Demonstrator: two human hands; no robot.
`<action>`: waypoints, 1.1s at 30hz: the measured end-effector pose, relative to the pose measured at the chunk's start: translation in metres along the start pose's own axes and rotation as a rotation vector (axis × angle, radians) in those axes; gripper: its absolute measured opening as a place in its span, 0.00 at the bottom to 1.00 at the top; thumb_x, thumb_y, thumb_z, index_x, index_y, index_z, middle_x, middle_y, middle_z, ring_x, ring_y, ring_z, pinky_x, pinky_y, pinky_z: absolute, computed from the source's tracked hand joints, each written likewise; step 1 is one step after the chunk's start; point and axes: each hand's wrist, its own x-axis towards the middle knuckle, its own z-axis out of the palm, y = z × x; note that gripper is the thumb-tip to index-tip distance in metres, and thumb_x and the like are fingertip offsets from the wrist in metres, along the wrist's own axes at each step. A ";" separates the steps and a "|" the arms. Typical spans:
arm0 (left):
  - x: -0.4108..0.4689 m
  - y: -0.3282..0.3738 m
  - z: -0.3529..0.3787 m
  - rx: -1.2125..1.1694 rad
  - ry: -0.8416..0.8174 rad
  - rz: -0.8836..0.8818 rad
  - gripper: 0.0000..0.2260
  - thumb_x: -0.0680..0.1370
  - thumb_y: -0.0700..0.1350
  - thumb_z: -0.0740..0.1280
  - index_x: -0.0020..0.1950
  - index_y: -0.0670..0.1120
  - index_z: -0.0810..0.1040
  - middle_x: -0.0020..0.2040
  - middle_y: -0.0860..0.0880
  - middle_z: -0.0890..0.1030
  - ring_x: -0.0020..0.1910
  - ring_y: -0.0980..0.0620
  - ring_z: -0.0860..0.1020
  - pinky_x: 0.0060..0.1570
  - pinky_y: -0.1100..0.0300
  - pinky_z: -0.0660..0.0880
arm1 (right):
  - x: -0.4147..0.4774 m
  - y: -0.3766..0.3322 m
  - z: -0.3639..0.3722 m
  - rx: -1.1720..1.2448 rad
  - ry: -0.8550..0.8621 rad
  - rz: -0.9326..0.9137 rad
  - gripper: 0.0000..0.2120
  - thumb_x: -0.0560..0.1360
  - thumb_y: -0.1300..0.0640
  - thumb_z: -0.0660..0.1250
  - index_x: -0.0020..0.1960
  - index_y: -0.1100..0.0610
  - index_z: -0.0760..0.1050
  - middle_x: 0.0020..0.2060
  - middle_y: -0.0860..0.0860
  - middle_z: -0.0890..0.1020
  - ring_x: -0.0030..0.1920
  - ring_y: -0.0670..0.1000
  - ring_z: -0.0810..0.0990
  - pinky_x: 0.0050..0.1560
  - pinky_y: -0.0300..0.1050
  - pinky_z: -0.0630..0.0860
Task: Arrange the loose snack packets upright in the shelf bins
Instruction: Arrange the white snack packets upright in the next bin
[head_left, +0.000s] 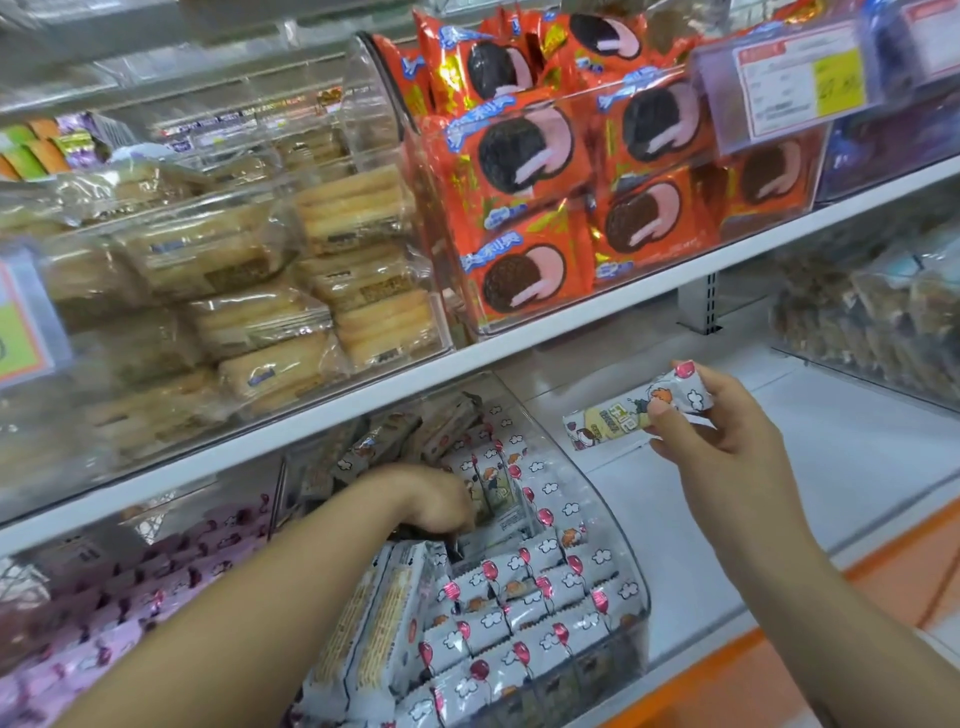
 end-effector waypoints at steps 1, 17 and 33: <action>0.000 0.000 0.000 -0.005 -0.003 -0.003 0.18 0.83 0.48 0.56 0.70 0.44 0.71 0.71 0.47 0.70 0.68 0.47 0.69 0.69 0.50 0.65 | 0.000 0.000 0.000 -0.004 -0.005 0.001 0.09 0.77 0.57 0.65 0.51 0.43 0.75 0.41 0.44 0.83 0.42 0.42 0.81 0.52 0.55 0.79; -0.012 -0.002 0.005 -0.248 0.103 0.082 0.18 0.81 0.43 0.59 0.71 0.49 0.69 0.70 0.49 0.69 0.67 0.50 0.68 0.68 0.54 0.64 | 0.000 0.001 0.003 -0.014 -0.060 -0.006 0.08 0.76 0.57 0.66 0.51 0.44 0.75 0.41 0.38 0.83 0.41 0.39 0.80 0.45 0.43 0.77; -0.019 0.007 0.007 -0.257 0.150 0.121 0.24 0.76 0.52 0.69 0.71 0.49 0.70 0.62 0.50 0.78 0.58 0.49 0.76 0.59 0.56 0.72 | -0.002 -0.004 0.002 -0.008 -0.084 0.033 0.11 0.77 0.54 0.66 0.57 0.43 0.73 0.46 0.41 0.81 0.48 0.43 0.80 0.41 0.35 0.71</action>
